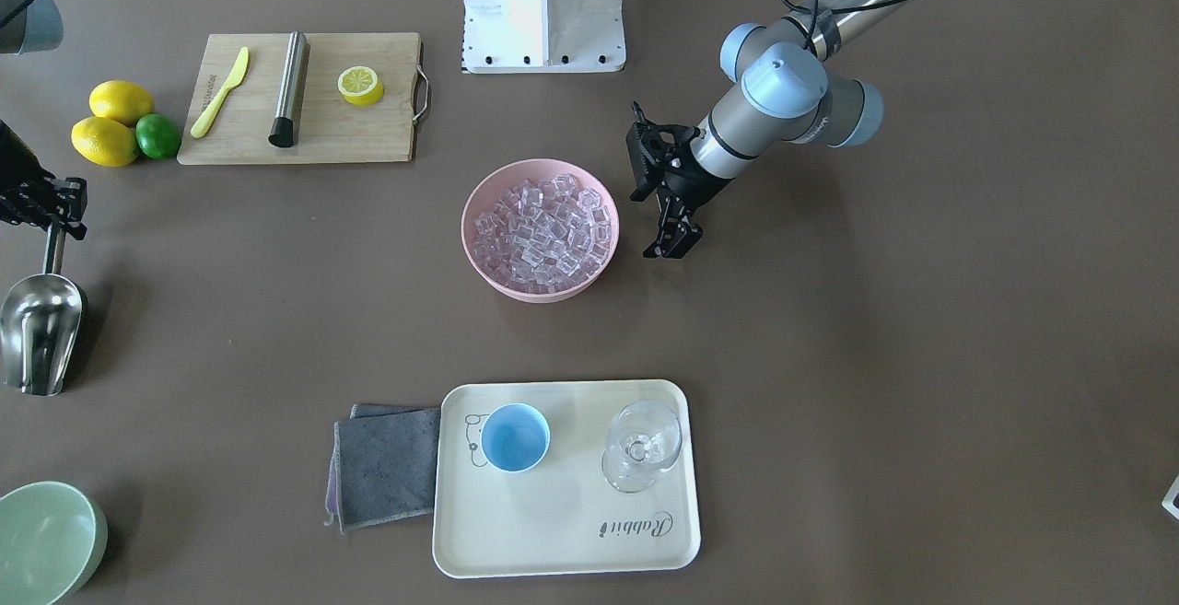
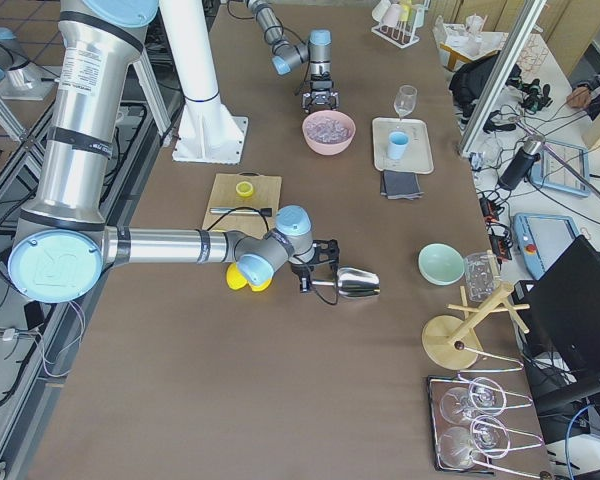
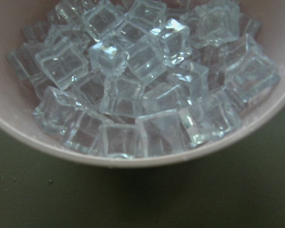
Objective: Put ice in cup with scoop
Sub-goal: 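Hold the pink bowl steady with the left gripper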
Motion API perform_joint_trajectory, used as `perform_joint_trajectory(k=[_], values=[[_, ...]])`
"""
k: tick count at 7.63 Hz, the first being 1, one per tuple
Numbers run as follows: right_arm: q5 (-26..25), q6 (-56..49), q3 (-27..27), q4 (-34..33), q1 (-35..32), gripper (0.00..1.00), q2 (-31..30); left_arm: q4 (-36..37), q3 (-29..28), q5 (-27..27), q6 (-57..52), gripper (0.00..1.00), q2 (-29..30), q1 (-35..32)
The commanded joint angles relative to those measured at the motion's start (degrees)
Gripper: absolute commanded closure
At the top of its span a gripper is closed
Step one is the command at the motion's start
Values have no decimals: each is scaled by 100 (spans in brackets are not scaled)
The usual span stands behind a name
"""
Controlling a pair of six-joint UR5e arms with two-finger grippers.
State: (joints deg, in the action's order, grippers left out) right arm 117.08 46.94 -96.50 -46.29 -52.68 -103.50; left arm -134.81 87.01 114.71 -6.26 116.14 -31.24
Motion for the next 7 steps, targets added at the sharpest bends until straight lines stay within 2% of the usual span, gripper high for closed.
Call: perform_joint_trajectory(k=[1,3,5,7], values=[[8,-62,-70,94,-5,100,-21,-334,0,16,11,1,-267,-5],[95,-210,-324,59,-23,100,-126,-370,0,16,11,1,-276,4],[532,-238,-588,50,-58,100,-240,-370,0,16,11,1,-276,4],[623,-247,-668,50,-163,100,-241,-370,0,25,2,1,-267,4]])
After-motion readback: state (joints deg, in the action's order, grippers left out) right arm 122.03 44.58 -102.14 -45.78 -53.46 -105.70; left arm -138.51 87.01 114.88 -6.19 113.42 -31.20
